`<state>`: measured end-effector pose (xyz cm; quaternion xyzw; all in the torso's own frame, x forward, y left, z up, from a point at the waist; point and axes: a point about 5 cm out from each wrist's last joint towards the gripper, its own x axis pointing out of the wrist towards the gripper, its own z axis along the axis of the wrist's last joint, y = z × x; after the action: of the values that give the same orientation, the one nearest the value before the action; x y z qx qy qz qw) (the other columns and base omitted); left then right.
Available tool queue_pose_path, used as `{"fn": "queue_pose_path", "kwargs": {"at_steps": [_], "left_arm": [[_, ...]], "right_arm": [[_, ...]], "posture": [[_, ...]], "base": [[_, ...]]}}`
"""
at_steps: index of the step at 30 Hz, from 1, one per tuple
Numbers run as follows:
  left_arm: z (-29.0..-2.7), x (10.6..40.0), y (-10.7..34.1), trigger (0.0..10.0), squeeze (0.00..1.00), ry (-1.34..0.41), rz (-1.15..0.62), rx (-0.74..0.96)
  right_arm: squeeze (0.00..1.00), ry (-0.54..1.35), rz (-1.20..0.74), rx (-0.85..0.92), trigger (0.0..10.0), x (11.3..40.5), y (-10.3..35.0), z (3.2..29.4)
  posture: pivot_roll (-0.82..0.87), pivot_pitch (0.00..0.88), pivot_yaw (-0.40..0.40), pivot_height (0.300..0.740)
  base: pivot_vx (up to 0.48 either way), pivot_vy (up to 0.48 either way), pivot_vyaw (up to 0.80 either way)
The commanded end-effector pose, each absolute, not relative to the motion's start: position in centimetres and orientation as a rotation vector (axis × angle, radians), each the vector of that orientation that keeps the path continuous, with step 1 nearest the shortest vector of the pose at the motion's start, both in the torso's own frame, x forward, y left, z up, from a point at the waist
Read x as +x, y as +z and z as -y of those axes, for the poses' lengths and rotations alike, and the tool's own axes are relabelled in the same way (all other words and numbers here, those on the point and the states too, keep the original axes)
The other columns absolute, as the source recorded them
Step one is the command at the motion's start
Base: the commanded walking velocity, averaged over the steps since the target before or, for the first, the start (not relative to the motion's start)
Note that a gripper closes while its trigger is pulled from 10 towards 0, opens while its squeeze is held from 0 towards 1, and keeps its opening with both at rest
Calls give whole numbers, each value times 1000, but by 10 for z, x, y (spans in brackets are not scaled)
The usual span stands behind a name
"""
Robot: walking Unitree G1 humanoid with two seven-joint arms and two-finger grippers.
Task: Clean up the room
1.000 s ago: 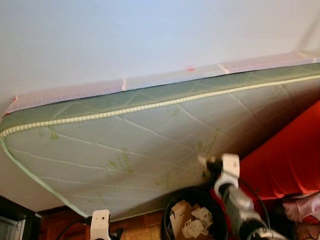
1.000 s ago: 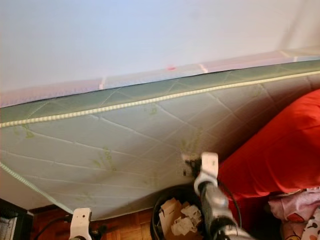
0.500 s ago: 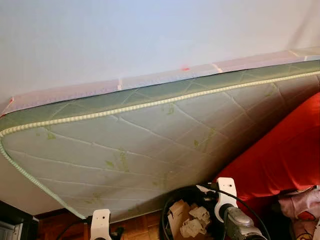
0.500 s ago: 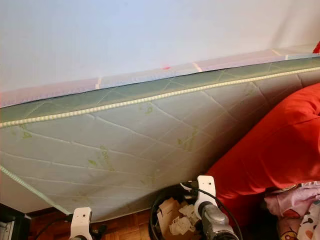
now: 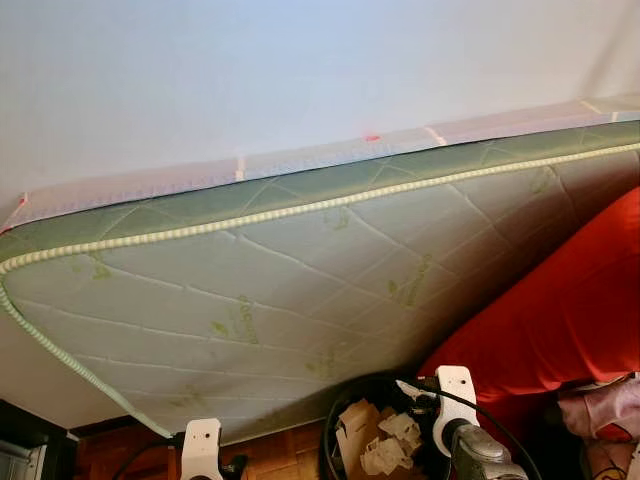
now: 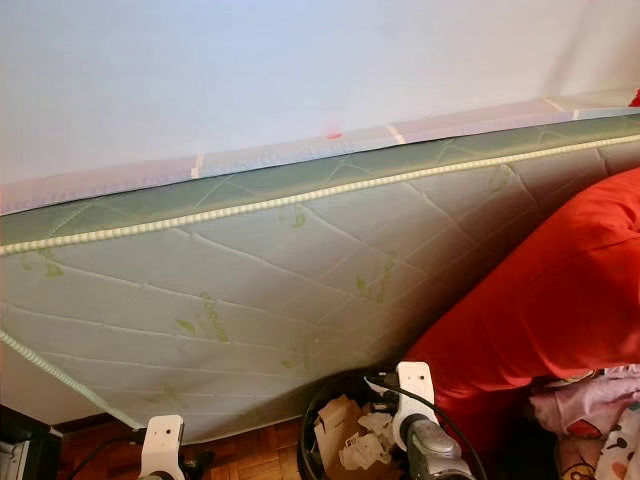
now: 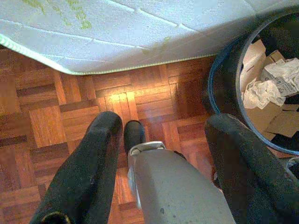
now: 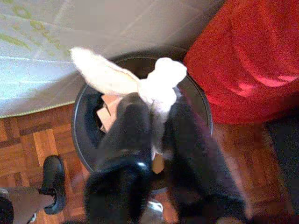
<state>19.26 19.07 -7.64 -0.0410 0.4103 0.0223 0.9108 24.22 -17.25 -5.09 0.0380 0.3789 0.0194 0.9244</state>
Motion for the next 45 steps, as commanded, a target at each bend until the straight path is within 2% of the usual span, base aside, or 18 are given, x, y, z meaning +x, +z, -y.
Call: {"fn": "queue_pose_path", "kwargs": {"at_steps": [1,18,29,41,42,45], "left_arm": [[-191,187,-79,10000,0,41,-868,-83],[-190,187,-80,10000,0,36,-872,-81],[-190,187,-80,10000,0,34,-873,-79],[-190,187,-80,10000,0,32,-873,-75],[-190,187,-80,10000,0,31,-873,-74],[-190,188,-79,10000,0,29,-873,-73]], "right_arm": [[1000,33,-809,72,10000,236,-55,175],[1000,48,-829,80,10000,233,-57,179],[1000,86,-838,105,10000,237,-56,161],[1000,91,-904,16,10000,232,-60,163],[0,92,-902,15,10000,232,-60,163],[0,76,-904,5,10000,232,-60,166]], "posture": [[133,99,-20,740],[133,100,-19,740],[131,99,-19,740],[132,98,-18,740],[131,97,-18,740],[132,97,-18,740]], "base": [[0,0,0],[0,0,0],[0,0,0],[0,0,0],[0,0,0],[0,0,0]]}}
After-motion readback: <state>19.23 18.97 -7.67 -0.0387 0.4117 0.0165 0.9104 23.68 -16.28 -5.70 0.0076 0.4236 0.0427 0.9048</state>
